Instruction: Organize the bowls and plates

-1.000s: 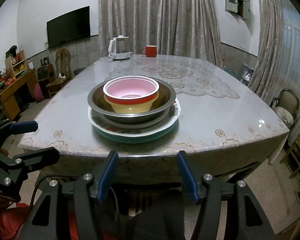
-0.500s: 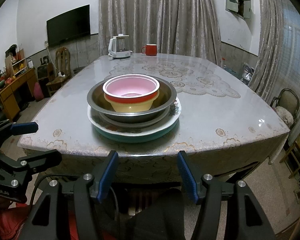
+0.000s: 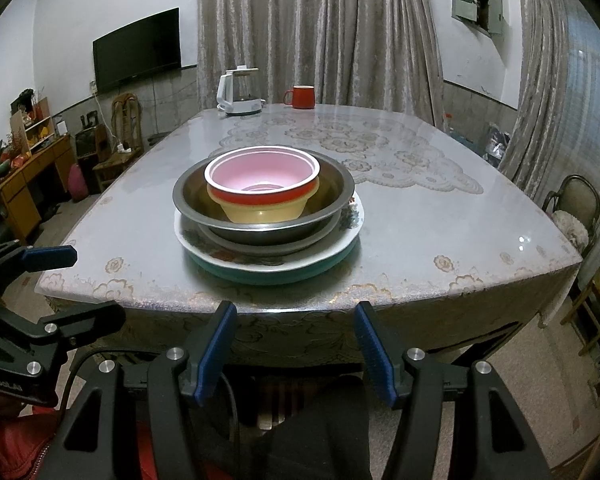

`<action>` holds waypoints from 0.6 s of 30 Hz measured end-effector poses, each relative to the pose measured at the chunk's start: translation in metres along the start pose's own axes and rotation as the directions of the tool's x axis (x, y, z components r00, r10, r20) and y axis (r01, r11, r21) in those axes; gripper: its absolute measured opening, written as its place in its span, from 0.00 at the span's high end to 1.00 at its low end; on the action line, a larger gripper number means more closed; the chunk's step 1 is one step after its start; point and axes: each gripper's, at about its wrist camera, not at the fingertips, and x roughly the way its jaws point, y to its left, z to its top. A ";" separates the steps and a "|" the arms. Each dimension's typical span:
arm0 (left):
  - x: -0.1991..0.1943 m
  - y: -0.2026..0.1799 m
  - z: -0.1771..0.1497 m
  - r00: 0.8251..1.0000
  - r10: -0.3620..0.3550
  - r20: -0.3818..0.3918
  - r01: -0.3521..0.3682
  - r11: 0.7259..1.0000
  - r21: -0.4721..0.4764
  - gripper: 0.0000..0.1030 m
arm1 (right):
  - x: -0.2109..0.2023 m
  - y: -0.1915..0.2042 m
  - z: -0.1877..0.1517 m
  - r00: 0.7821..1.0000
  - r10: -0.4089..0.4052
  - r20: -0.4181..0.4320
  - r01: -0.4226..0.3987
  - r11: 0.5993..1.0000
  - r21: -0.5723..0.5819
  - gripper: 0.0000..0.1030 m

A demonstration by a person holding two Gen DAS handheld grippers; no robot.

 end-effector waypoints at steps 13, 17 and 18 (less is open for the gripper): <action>0.004 0.003 0.001 1.000 0.003 -0.016 -0.003 1.000 -0.007 0.01 | 0.003 -0.001 0.000 1.000 0.003 -0.007 -0.003 1.000 0.002 0.41; 0.004 0.002 0.001 1.000 0.004 -0.016 -0.005 1.000 -0.005 0.01 | 0.003 -0.001 0.001 1.000 0.004 -0.008 -0.004 1.000 0.003 0.41; 0.004 0.002 0.001 1.000 0.006 -0.016 -0.006 1.000 -0.005 0.01 | 0.003 -0.001 0.001 1.000 0.004 -0.009 -0.004 1.000 0.003 0.41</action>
